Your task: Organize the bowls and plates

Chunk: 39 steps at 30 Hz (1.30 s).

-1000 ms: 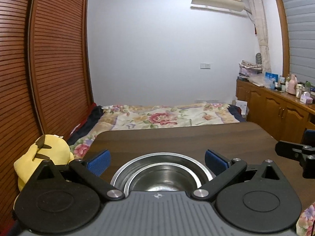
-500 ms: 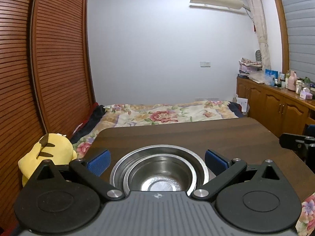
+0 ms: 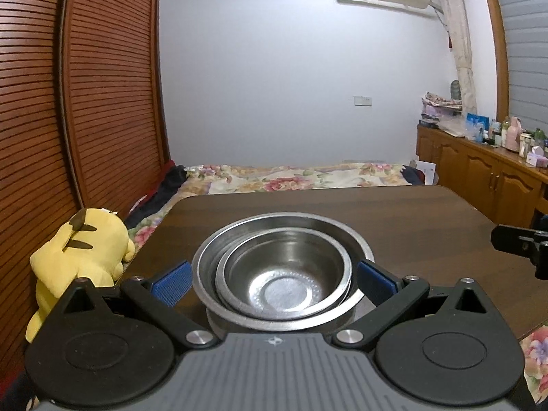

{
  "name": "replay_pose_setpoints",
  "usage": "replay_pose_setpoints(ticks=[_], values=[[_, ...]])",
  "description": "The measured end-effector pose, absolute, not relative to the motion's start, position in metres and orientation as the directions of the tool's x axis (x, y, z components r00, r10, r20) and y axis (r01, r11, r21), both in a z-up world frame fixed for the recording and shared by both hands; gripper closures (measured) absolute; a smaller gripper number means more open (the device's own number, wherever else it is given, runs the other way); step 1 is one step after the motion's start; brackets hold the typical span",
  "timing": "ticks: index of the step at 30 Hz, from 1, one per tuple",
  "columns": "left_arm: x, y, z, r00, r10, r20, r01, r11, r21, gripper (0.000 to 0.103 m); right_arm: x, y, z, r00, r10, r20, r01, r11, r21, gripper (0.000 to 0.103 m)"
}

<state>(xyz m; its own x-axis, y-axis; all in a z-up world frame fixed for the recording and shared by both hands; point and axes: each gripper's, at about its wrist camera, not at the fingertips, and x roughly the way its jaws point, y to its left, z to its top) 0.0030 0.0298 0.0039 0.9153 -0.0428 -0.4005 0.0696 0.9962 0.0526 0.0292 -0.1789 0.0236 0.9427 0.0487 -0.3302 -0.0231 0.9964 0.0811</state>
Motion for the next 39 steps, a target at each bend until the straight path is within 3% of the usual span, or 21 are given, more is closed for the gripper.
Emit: replay_pose_setpoints(ticks=[39], values=[[-0.001, 0.030, -0.009, 0.907, -0.033, -0.419, 0.053, 0.998, 0.037, 0.000, 0.025, -0.184, 0.008, 0.938, 0.036, -0.345, -0.001, 0.995, 0.101, 0.000]])
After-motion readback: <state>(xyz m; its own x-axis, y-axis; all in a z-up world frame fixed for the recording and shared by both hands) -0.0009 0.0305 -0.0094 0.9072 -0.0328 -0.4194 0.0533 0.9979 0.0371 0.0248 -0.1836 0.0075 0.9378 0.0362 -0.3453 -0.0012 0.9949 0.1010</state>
